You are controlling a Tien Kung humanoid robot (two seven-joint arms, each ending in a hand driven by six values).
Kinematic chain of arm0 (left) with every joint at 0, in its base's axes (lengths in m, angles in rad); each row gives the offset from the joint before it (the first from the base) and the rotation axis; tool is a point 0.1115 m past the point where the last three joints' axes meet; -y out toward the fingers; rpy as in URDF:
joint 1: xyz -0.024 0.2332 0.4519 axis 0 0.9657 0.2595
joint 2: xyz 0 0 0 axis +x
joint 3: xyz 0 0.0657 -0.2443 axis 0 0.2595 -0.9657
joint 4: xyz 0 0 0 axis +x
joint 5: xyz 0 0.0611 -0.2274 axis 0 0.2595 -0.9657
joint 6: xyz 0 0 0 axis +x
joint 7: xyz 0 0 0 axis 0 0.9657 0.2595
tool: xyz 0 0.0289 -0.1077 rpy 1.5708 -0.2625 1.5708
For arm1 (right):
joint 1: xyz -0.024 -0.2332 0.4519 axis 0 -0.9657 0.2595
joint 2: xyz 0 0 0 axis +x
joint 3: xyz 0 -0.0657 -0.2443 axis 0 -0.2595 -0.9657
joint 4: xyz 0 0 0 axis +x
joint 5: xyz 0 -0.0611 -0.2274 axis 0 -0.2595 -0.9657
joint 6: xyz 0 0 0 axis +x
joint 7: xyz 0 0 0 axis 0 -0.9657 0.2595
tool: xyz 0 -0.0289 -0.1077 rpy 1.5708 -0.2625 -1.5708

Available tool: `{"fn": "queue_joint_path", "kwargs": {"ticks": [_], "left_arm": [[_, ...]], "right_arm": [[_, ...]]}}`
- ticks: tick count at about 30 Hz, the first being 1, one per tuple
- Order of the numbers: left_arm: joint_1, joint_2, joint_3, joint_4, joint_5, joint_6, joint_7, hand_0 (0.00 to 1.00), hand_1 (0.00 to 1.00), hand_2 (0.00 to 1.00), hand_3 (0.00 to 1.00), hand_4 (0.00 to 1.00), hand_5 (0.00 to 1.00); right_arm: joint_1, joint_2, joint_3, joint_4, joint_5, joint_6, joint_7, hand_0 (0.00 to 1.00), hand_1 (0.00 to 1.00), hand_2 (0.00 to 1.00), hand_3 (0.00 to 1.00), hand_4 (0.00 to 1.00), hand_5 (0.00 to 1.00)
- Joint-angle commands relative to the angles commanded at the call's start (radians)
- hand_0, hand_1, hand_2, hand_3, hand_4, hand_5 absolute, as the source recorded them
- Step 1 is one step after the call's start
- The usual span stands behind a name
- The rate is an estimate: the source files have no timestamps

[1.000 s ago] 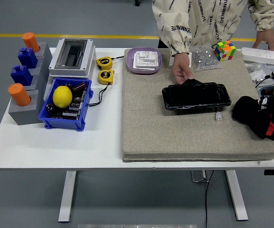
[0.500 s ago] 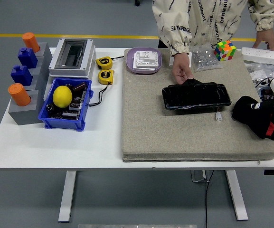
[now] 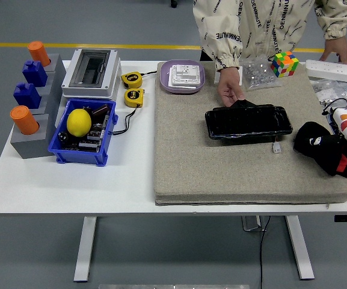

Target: Pick the rag up,wipe the panel,place it on the desk

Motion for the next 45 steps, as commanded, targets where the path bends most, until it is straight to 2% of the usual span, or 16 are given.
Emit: {"fn": "queue_joint_path", "kwargs": {"ticks": [24,37,45], "left_arm": [[-0.005,-0.008,-0.003,-0.001,-0.001,-0.001,0.0,0.635,0.659,0.685,0.574,0.613,0.51],[-0.006,-0.013,0.003,-0.001,-0.005,-0.001,0.0,0.635,0.658,0.682,0.574,0.613,0.51],[-0.008,-0.015,0.006,-0.001,-0.008,-0.002,0.0,0.634,0.658,0.683,0.573,0.613,0.51]], "right_arm": [[-0.013,0.027,0.016,-0.054,0.0,-0.011,0.022,0.769,0.723,0.808,0.8,0.998,0.617],[-0.01,0.036,-0.008,-0.071,0.0,-0.014,0.027,0.766,0.723,0.805,0.798,0.998,0.617],[-0.006,0.038,-0.036,-0.104,0.0,-0.039,0.04,0.75,0.71,0.794,0.787,0.998,0.613]]}}
